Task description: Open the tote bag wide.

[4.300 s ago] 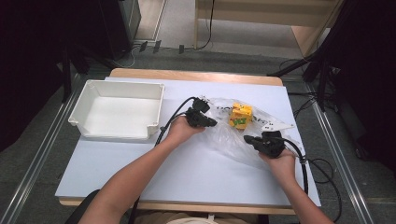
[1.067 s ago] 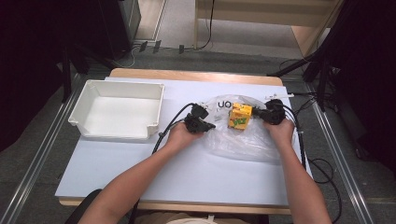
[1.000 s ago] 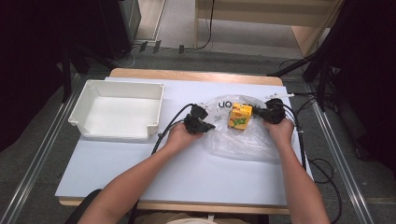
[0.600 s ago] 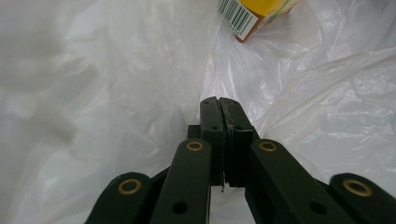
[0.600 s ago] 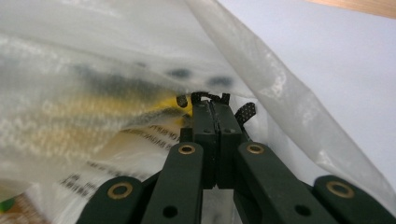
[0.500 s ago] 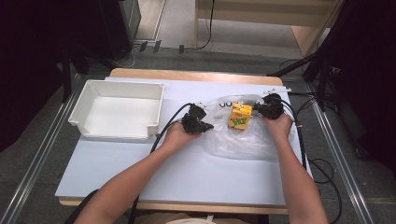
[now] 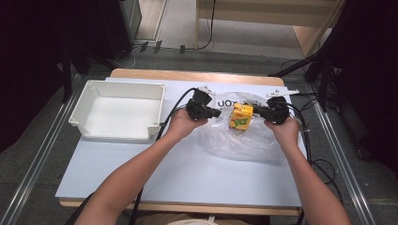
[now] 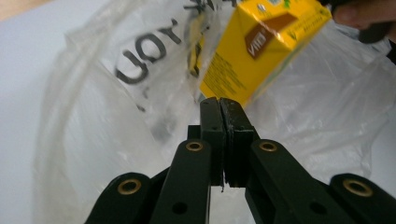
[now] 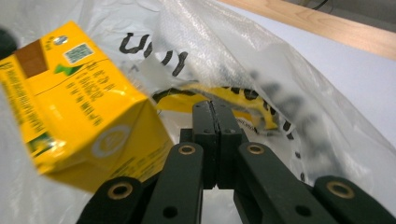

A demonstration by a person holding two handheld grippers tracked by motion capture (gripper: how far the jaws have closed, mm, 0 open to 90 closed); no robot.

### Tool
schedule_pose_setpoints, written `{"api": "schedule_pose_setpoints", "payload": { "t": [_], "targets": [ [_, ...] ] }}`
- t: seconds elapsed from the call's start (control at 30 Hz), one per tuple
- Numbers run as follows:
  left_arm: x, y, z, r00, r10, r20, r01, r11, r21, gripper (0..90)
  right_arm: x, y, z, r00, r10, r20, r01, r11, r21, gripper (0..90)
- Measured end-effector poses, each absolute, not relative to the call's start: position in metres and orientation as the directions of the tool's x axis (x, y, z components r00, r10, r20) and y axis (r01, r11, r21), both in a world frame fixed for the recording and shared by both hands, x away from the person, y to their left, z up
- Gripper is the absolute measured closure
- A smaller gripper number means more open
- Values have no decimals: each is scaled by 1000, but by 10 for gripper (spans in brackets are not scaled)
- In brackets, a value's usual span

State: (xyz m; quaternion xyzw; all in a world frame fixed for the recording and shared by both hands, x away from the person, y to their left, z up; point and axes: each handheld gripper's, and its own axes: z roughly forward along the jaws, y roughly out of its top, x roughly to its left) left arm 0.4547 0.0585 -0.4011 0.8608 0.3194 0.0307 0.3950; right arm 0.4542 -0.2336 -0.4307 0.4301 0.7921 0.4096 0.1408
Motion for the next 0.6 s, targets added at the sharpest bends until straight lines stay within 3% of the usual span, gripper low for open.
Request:
{"api": "schedule_pose_setpoints", "payload": {
  "t": [0.6],
  "targets": [
    [516,43,-413,760,617,-203,549,-443,709,889,388,-242,-441,-628,765,142,553,310,773,900]
  ]
}}
